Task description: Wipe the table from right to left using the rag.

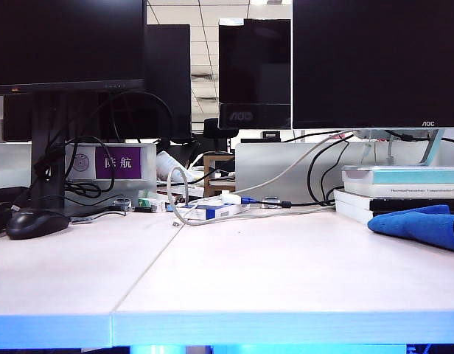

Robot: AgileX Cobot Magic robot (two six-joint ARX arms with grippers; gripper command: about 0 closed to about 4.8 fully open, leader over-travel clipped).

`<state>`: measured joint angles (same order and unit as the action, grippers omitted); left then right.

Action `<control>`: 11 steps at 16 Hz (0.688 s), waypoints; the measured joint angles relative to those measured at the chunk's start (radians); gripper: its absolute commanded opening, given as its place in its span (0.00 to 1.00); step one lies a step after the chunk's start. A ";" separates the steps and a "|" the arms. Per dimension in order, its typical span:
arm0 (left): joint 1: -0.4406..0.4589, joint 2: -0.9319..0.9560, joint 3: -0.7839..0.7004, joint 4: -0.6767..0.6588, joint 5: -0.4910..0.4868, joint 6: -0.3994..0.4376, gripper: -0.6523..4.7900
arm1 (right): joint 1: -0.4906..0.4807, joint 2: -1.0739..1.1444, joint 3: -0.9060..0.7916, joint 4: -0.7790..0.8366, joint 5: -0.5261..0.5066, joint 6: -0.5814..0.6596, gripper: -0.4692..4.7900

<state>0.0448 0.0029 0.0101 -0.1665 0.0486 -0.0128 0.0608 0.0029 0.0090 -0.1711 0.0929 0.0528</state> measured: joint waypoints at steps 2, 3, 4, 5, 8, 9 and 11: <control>-0.150 0.000 0.018 0.024 0.090 -0.127 0.11 | 0.000 0.000 0.013 -0.008 0.023 0.030 0.09; -0.150 0.000 0.045 0.022 0.079 -0.148 0.11 | 0.000 0.000 0.031 -0.008 0.039 0.041 0.09; -0.150 0.000 0.075 0.028 0.065 -0.159 0.11 | 0.000 0.000 0.052 -0.005 0.043 0.045 0.09; -0.150 0.000 0.098 0.034 0.053 -0.166 0.11 | 0.000 0.000 0.068 0.000 0.043 0.046 0.09; -0.150 0.004 0.169 0.026 0.023 -0.185 0.11 | 0.000 0.000 0.108 -0.004 0.043 0.048 0.09; -0.150 0.013 0.200 0.024 0.019 -0.187 0.11 | 0.000 0.000 0.124 -0.007 0.043 0.048 0.09; -0.150 0.064 0.272 0.019 0.005 -0.187 0.11 | 0.000 0.000 0.177 -0.006 0.044 0.048 0.09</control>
<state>-0.1055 0.0673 0.2821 -0.1474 0.0536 -0.2001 0.0608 0.0032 0.1856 -0.1776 0.1368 0.1009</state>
